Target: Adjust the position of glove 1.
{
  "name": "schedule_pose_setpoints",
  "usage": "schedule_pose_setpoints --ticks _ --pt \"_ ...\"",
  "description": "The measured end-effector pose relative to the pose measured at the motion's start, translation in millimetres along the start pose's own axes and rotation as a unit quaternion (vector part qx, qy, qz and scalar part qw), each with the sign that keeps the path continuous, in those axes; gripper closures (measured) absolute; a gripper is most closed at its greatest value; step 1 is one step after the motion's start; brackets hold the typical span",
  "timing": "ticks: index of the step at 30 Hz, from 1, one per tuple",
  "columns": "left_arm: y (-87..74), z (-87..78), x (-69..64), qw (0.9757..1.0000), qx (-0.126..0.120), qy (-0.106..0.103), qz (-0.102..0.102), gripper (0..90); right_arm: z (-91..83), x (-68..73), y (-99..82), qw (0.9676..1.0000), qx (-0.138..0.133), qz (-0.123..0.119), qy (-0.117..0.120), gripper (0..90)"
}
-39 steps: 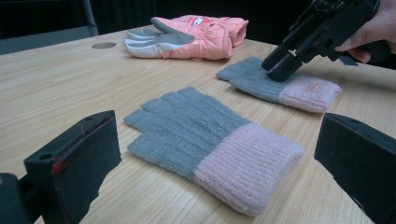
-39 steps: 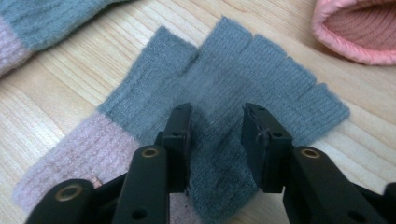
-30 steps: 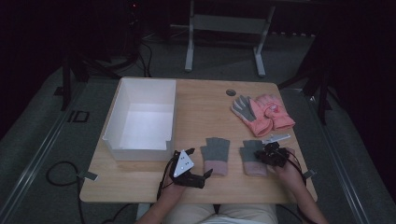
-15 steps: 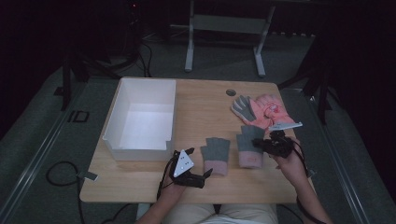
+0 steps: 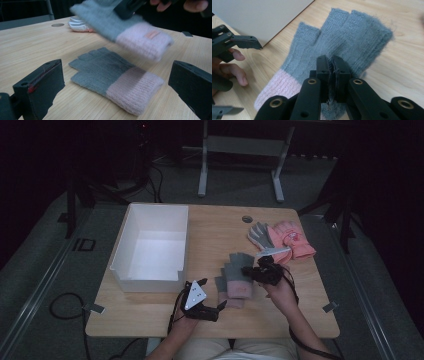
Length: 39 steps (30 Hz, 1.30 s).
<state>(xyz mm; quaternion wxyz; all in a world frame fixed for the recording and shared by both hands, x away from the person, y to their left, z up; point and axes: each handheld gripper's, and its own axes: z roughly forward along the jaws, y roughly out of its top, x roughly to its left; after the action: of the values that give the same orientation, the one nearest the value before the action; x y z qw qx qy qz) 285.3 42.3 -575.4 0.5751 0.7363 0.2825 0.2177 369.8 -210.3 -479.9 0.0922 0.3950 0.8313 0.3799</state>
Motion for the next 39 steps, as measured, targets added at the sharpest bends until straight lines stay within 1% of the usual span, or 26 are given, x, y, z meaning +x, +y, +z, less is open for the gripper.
schedule_pose_setpoints --ticks 2,3,6,9,13,18,20,24,25,29,34,37,39 --pt "-0.1 -0.2 -0.1 1.0000 -0.001 -0.001 0.001 0.0 9.1 4.0 -1.8 1.0000 0.008 0.001 0.005 85.2" --pt "-0.1 -0.2 -0.2 1.0000 -0.001 -0.001 0.001 0.0 15.8 5.9 -4.2 0.9999 0.011 0.004 0.011 85.2" --pt "0.1 0.3 0.0 1.0000 0.000 -0.002 -0.001 0.0 24.6 8.4 -9.5 0.9996 0.020 0.010 0.015 85.2" --pt "0.1 0.1 -0.2 1.0000 0.000 -0.002 0.001 0.0 32.0 7.8 -16.0 0.9993 0.028 0.015 0.020 85.1" --pt "0.4 1.1 -0.5 1.0000 0.003 -0.004 0.001 0.0 36.8 5.0 -20.2 0.9989 0.031 0.028 0.022 85.1" --pt "0.5 1.5 -0.6 1.0000 0.004 -0.004 0.001 0.0 41.1 4.5 -21.3 0.9987 0.034 0.031 0.022 85.1" --pt "0.4 1.1 -0.7 1.0000 0.002 -0.004 0.003 0.0 46.4 2.9 -24.3 0.9981 0.036 0.041 0.027 85.0" --pt "0.6 1.5 -0.8 1.0000 0.004 -0.004 0.002 0.0 49.6 3.1 -26.2 0.9981 0.040 0.041 0.024 84.9" --pt "0.6 1.3 -1.3 1.0000 0.004 -0.003 0.004 0.0 53.8 2.4 -29.6 0.9979 0.043 0.045 0.018 84.5" --pt "0.8 2.1 -1.7 1.0000 0.007 -0.002 0.005 0.0 56.5 1.4 -32.4 0.9977 0.044 0.047 0.020 83.7" --pt "0.9 2.2 -1.8 0.9999 0.009 -0.004 0.008 0.0 57.3 1.5 -33.7 0.9979 0.044 0.043 0.021 80.8" --pt "0.7 1.8 -2.3 0.9999 0.006 -0.006 0.011 0.0 57.8 0.4 -34.8 0.9980 0.043 0.042 0.023 76.1" --pt "0.7 1.4 -3.6 0.9998 0.005 0.001 0.019 0.0 55.6 -0.5 -34.3 0.9980 0.040 0.042 0.027 72.9"
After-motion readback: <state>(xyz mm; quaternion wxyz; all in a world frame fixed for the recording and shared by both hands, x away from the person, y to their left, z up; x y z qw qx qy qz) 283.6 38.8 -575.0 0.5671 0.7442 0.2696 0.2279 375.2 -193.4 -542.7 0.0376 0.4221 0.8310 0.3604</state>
